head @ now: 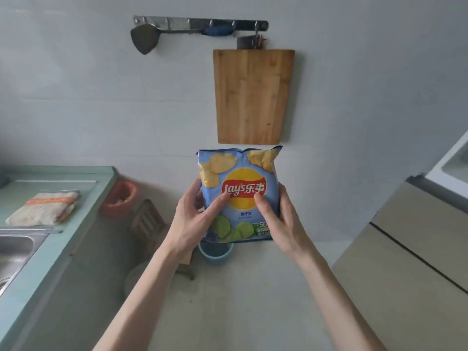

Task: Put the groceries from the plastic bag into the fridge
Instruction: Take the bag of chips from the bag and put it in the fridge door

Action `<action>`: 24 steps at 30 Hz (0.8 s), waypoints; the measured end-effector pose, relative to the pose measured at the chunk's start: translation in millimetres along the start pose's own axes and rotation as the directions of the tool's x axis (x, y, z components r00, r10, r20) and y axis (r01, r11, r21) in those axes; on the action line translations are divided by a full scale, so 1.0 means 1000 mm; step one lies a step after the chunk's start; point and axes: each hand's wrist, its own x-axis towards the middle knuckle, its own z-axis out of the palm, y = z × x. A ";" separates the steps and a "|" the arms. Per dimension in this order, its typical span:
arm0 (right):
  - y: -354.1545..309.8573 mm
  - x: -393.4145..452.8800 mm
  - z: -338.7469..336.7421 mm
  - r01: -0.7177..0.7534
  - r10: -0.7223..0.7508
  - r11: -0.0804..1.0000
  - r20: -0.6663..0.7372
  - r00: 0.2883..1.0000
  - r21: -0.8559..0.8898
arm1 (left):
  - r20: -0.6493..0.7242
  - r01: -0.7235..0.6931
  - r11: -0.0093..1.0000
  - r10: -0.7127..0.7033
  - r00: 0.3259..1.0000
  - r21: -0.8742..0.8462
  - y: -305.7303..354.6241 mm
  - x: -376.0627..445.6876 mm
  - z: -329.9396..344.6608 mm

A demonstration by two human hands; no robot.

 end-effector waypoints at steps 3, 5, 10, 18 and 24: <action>-0.001 0.004 -0.031 -0.015 0.014 1.000 -0.074 0.997 -0.015 | 0.064 0.012 1.000 -0.012 0.998 0.003 0.000 0.022 0.029; -0.002 0.008 -0.048 -0.019 0.016 1.000 -0.121 0.993 -0.019 | 0.106 0.019 1.000 -0.018 0.994 -0.005 -0.002 0.039 0.044; 0.001 0.027 -0.086 -0.035 0.026 0.999 -0.250 0.968 -0.033 | 0.231 0.027 0.999 -0.018 0.973 -0.036 -0.009 0.088 0.083; 0.000 0.069 -0.130 -0.010 -0.009 0.999 -0.443 0.896 -0.040 | 0.439 -0.005 0.999 0.025 0.898 -0.046 -0.013 0.177 0.137; -0.006 0.098 -0.158 -0.020 -0.033 0.996 -0.563 0.826 -0.088 | 0.567 -0.004 0.997 0.046 0.822 -0.075 -0.011 0.239 0.174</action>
